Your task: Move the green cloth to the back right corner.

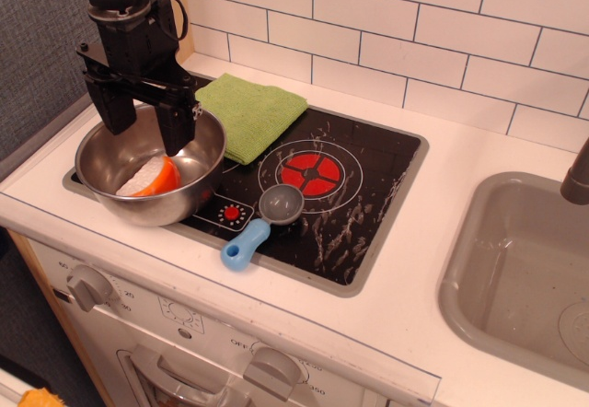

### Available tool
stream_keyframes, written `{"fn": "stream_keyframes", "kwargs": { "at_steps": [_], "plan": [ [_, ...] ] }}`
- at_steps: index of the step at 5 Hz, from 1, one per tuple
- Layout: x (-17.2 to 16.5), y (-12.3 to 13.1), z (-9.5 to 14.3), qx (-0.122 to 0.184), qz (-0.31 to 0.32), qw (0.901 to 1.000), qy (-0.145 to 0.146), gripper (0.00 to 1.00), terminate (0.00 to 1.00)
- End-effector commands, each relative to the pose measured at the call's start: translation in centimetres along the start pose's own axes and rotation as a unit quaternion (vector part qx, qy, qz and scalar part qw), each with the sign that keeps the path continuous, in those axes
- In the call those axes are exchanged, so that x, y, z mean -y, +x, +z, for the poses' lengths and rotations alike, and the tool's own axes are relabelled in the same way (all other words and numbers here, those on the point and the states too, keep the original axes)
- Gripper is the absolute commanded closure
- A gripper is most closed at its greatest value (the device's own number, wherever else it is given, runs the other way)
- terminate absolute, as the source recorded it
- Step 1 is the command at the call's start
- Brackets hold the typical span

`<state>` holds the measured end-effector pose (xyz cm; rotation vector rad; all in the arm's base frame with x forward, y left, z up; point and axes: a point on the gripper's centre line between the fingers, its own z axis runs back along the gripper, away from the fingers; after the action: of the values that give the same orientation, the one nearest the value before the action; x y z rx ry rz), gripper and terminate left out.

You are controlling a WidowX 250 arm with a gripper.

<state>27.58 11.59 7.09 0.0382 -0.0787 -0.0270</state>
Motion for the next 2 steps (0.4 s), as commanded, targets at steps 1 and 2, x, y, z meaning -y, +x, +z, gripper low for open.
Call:
{"fn": "stream_keyframes", "kwargs": {
  "at_steps": [1, 2],
  "plan": [
    [0.0, 0.0, 0.0, 0.000, 0.000, 1.0000, 0.000, 0.00, 0.00],
    [-0.4, 2.5, 1.4, 0.000, 0.002, 1.0000, -0.001, 0.00, 0.00]
  ]
}}
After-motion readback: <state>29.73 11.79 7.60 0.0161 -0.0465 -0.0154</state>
